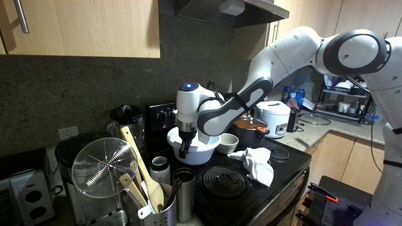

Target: Move the white bottle closer to the silver bottle then move the large white bowl to the back left of the stove, then move the small white bowl to the front left of the stove

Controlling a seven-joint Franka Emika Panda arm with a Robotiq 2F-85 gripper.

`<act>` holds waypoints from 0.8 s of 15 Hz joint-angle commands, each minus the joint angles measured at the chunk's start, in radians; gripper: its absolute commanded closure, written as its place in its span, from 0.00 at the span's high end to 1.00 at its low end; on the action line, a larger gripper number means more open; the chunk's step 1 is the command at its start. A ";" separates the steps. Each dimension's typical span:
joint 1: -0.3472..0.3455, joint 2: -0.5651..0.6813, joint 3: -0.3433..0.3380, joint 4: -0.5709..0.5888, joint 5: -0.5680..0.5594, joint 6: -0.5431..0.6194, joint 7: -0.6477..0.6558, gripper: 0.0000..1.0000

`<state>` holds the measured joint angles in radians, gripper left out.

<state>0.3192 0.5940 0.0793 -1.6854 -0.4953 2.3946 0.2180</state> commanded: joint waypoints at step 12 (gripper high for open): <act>0.007 -0.011 -0.036 0.030 0.093 0.070 0.001 0.92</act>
<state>0.3223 0.6119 0.0424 -1.6629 -0.4553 2.4662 0.2215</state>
